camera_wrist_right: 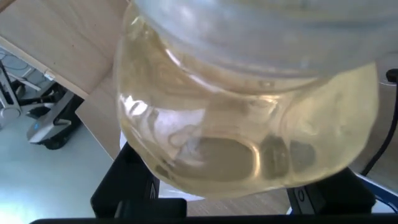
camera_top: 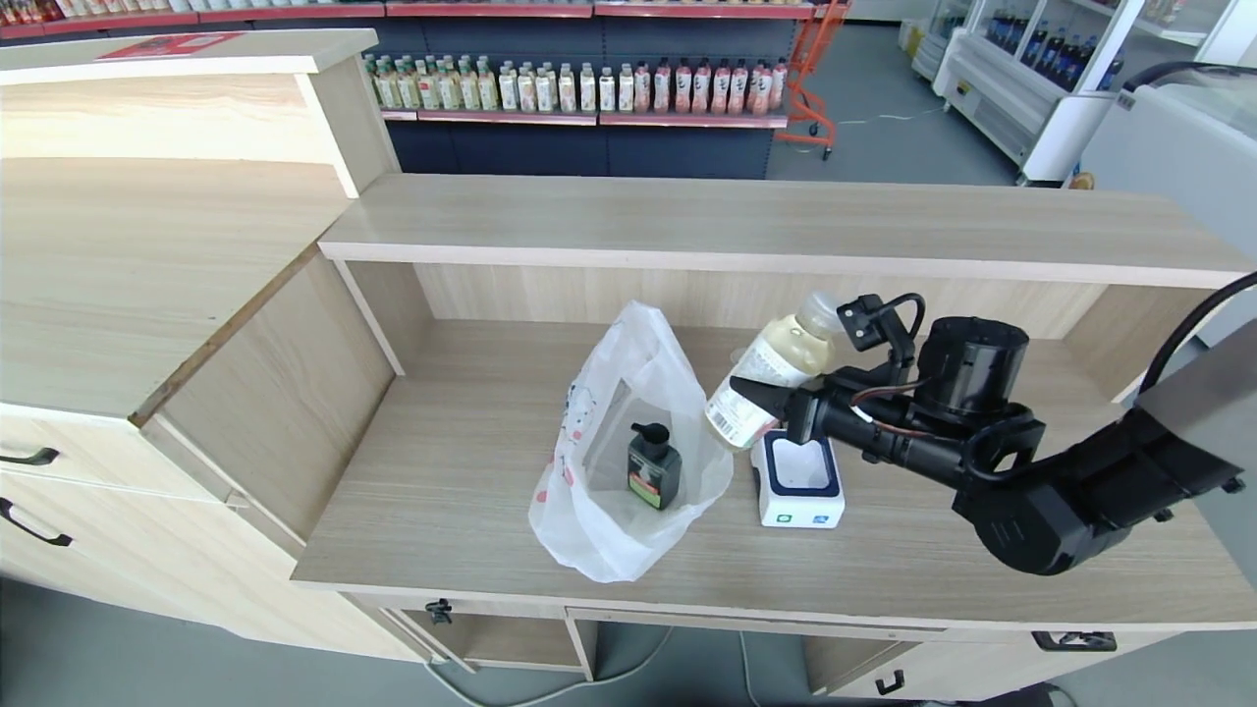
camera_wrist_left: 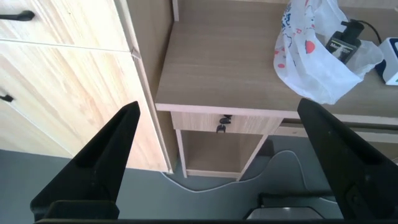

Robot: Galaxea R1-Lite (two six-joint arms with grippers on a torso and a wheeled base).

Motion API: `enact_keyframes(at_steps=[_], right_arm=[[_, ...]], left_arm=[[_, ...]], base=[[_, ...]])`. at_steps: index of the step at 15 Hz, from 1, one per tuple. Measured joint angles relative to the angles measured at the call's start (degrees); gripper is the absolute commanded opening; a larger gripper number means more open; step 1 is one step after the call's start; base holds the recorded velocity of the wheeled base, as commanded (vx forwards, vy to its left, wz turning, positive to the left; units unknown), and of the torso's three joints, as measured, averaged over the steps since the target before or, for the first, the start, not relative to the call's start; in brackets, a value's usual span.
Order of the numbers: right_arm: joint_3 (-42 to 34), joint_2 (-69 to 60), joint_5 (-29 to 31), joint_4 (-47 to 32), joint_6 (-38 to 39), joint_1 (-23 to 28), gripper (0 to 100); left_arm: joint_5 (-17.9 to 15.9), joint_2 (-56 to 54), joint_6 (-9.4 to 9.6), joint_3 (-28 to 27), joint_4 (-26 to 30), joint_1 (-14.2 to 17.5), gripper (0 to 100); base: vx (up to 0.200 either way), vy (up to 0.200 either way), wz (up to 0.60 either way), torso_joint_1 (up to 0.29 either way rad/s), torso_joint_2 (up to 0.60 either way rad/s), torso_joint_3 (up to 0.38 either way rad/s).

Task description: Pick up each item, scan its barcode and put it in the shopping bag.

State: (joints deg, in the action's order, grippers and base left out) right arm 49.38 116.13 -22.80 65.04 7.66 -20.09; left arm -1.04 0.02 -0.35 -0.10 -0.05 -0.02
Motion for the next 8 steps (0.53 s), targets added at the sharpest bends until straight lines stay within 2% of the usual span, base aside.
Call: enact_keyframes(at_steps=[3, 8], right_arm=[[6.38, 3.8, 3.06, -5.6, 0.94, 0.02, 0], [15.47, 11.82, 3.91, -7.27, -1.41, -0.33, 0]], left_arm=[[-0.02, 0.0, 0.02, 0.0, -0.02, 0.02, 100], [0.0, 0.0, 0.02, 0.0, -0.02, 0.02, 100]], base=[[0.0, 0.0, 0.0, 0.0, 0.0, 0.0], [0.0, 0.0, 0.0, 0.0, 0.0, 0.0]])
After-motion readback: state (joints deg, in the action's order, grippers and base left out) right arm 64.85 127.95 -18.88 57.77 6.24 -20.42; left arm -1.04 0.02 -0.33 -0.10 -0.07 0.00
